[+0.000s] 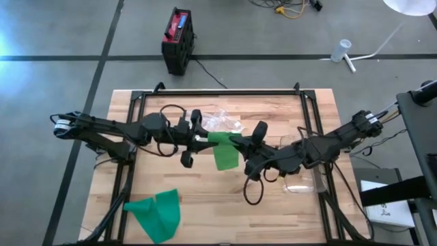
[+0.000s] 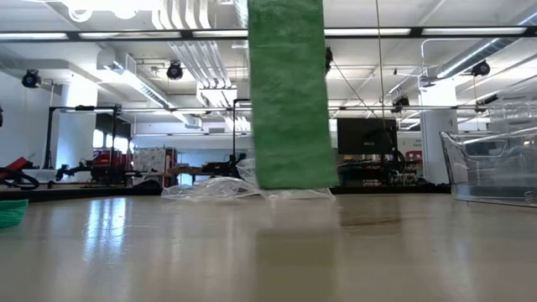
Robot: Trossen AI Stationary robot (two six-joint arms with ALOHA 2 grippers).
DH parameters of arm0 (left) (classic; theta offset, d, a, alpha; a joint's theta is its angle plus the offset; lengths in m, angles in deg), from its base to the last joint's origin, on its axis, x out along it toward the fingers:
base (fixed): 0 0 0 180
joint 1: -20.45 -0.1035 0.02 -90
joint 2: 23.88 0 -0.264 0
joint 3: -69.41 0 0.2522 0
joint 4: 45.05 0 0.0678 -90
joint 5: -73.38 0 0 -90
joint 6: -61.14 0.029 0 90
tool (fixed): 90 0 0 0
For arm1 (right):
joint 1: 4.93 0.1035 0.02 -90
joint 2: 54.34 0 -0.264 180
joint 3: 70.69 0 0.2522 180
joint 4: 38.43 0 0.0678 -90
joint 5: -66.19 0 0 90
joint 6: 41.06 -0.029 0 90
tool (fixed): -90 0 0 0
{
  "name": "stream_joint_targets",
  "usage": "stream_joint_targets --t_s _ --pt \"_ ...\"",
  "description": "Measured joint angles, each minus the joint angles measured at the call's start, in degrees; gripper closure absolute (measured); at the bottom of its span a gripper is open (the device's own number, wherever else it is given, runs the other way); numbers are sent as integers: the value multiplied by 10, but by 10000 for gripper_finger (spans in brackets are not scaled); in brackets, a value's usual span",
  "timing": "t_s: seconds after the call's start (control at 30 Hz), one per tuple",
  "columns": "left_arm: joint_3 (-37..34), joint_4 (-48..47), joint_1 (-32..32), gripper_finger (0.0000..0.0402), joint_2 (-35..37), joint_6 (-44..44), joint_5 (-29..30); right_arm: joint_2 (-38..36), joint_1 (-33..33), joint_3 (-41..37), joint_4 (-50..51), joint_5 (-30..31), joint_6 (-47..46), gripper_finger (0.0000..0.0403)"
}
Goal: Roll bandage
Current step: Roll the green bandage
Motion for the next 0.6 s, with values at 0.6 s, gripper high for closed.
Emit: stream_joint_targets --t_s 0.6 --pt "-1 -14 1 310 -36 10 53 -6 3 31 21 -59 -132 376"
